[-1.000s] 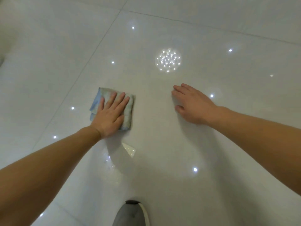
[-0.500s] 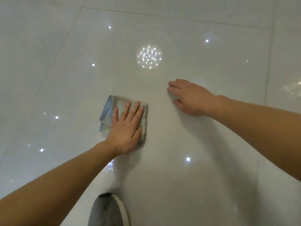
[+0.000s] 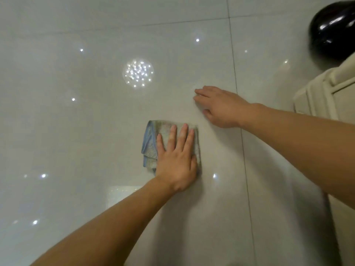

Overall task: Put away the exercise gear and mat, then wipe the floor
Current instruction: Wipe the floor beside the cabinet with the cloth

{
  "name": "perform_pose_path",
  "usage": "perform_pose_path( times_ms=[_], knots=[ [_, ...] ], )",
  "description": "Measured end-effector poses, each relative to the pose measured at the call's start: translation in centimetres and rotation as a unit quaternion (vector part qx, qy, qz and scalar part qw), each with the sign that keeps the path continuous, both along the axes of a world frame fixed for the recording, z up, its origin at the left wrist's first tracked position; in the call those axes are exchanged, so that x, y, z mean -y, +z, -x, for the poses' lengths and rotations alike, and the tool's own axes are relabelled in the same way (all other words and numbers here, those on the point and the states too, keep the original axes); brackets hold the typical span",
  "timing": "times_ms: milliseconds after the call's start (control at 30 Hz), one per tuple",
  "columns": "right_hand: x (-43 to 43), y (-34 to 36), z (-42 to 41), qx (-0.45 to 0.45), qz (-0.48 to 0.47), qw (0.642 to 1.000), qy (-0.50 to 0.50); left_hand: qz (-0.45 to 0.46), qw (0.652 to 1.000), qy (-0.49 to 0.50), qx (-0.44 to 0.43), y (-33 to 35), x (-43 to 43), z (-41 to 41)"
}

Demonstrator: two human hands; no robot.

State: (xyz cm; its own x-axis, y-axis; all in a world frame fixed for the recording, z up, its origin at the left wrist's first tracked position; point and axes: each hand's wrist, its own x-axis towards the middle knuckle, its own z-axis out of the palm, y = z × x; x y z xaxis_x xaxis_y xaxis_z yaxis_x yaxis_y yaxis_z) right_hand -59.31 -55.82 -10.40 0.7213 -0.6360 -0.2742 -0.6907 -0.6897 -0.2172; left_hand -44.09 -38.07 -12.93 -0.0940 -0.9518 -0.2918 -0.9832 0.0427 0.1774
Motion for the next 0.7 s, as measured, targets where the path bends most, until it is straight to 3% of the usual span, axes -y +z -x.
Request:
perform_pose_path(
  times_ms=[333, 700],
  knots=[
    [-0.5, 0.4, 5.7, -0.018, -0.025, 0.997, -0.068, -0.022, 0.998, -0.049, -0.023, 0.6, 1.5, 8.1],
    [-1.1, 1.4, 8.2, -0.018, -0.035, 0.99, -0.133, -0.002, 0.996, -0.067, -0.053, 0.1, 1.2, 11.5]
  ],
)
